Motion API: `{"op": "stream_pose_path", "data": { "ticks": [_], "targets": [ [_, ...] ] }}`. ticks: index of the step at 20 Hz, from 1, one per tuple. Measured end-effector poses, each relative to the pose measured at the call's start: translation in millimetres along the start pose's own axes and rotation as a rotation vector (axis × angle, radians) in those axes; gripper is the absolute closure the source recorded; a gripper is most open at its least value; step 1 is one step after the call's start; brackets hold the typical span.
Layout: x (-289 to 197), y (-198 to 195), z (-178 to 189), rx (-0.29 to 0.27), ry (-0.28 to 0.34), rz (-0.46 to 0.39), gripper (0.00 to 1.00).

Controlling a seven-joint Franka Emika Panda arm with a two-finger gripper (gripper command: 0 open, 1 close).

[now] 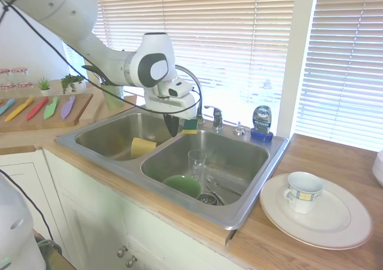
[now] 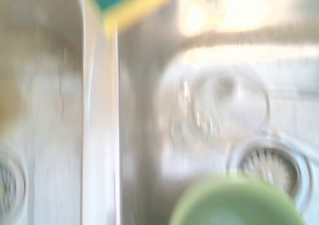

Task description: Turn on the faucet

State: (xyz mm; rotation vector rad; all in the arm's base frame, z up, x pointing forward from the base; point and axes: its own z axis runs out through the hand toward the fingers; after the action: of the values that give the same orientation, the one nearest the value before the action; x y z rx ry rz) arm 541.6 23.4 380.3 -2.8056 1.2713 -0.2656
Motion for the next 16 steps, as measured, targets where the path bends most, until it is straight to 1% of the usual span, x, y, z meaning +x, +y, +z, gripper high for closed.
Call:
{"op": "stream_pose_path", "data": {
  "ticks": [4,10,16],
  "targets": [
    [31.5,-29.3,10.4,-0.003,0.005,0.035,1.0],
    [63.9,-70.5,17.2,-0.001,0.016,0.081,1.0],
    [91.8,-90.4,25.1,-0.006,0.034,0.152,1.0]
  ]
}}
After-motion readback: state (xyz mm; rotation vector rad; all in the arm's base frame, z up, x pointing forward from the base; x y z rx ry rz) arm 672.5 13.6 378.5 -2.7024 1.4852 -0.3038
